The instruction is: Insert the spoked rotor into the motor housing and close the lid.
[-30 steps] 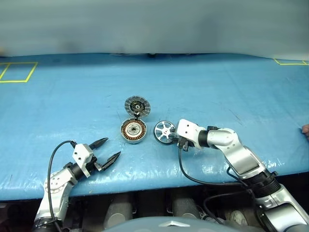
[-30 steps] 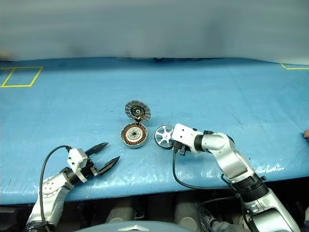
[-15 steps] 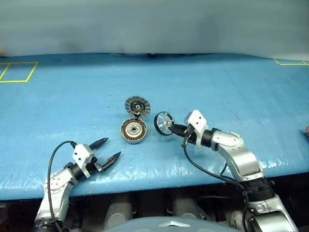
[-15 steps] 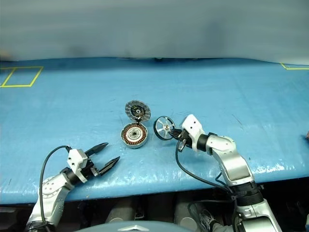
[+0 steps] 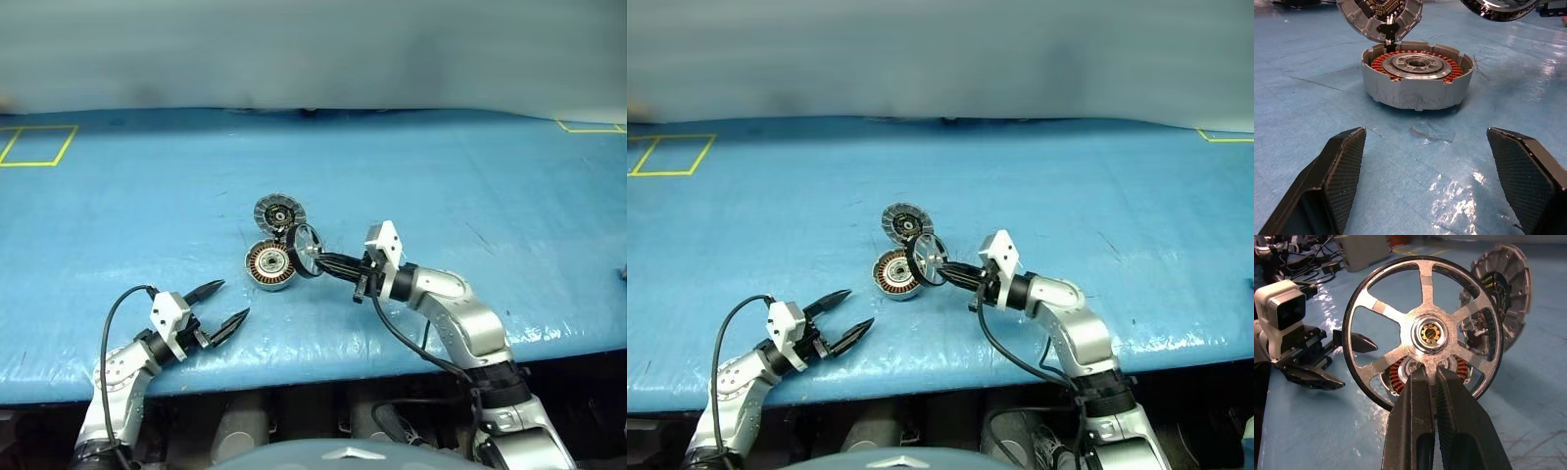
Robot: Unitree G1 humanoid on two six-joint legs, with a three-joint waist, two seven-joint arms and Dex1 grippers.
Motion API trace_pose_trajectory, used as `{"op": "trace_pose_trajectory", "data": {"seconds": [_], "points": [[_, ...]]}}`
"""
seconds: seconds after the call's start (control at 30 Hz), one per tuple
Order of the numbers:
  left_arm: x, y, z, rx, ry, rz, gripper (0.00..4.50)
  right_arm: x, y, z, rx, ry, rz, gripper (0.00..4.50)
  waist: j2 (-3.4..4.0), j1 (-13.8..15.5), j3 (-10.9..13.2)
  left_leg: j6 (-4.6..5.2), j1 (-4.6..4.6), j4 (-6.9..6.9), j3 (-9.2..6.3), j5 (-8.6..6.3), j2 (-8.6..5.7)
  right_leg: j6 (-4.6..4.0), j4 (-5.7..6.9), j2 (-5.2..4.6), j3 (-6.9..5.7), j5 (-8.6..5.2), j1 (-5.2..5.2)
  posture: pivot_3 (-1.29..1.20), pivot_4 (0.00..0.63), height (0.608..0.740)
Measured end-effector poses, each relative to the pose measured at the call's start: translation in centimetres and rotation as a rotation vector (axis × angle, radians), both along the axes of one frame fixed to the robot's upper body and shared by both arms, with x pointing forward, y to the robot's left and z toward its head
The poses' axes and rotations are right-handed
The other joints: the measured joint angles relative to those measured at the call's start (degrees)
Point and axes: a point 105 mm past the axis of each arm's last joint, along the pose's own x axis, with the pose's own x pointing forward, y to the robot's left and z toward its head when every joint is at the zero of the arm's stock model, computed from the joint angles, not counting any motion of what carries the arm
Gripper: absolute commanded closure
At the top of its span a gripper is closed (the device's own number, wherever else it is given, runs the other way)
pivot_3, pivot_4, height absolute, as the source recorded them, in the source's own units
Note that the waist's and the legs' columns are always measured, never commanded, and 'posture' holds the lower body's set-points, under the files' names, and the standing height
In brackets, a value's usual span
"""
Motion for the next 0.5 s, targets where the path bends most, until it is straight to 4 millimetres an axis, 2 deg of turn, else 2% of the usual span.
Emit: {"op": "trace_pose_trajectory", "data": {"seconds": [0.2,0.5], "points": [[0.1,-0.1,0.1,0.006,-0.004,-0.005,0.28,1.1,0.9,-1.4,-0.060,0.003,-0.019,4.47,0.00,-0.08,0.00,0.03,-0.02,-0.03,0.01,0.02,0.00,-0.03,0.00,0.02,0.01,0.02,-0.03,0.00,0.150,0.740],[0.2,-0.1,0.0,0.008,-0.002,-0.004,0.28,1.6,2.5,-2.0,-0.063,-0.005,-0.022,4.47,0.00,-0.11,0.00,0.03,-0.01,-0.03,0.01,0.03,-0.01,-0.14,0.01,0.02,0.00,0.09,-0.02,0.00,0.150,0.740]]}}
